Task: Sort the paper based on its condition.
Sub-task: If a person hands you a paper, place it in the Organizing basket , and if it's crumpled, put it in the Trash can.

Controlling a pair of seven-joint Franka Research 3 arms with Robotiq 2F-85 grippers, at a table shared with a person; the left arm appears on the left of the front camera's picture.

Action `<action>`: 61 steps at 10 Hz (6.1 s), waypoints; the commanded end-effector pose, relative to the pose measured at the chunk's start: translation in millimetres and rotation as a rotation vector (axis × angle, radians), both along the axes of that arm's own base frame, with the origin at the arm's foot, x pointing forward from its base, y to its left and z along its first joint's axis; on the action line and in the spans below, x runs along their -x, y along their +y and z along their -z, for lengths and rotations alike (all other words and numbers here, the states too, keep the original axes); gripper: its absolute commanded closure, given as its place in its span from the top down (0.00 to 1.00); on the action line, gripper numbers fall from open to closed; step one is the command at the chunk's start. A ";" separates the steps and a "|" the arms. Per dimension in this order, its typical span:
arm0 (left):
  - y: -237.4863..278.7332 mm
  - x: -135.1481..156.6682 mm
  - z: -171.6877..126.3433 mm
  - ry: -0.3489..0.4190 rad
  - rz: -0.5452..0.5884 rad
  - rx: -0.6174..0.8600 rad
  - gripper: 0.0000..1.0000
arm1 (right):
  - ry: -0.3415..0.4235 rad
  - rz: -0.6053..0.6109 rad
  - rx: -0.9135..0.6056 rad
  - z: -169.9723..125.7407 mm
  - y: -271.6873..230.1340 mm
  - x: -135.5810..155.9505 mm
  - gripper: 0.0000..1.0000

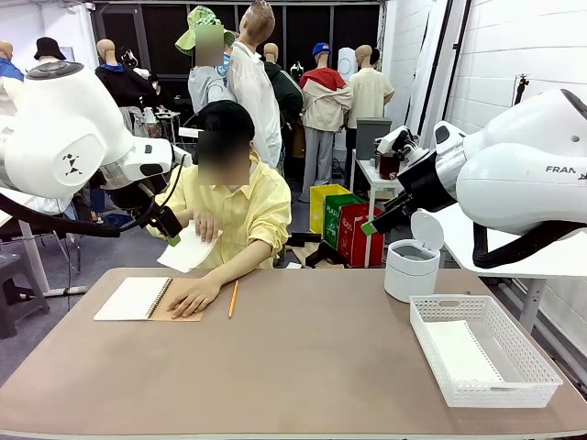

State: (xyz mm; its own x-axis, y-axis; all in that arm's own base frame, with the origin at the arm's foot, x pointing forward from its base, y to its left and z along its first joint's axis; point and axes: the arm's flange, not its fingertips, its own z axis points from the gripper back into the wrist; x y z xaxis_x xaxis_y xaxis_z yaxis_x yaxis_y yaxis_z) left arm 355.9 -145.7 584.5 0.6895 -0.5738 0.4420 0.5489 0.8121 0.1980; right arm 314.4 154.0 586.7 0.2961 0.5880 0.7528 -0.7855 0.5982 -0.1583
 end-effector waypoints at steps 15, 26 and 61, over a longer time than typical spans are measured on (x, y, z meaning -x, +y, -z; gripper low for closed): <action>1.0 -0.2 -0.6 -0.004 -0.001 0.004 1.00 | -0.002 0.003 0.005 0.2 0.9 0.3 1.00; 1.0 -0.2 -0.6 -0.004 -0.001 0.004 1.00 | -0.002 0.003 0.005 0.2 0.9 0.3 1.00; 1.0 -0.2 -0.6 -0.004 -0.001 0.004 1.00 | -0.002 0.003 0.005 0.2 0.9 0.3 1.00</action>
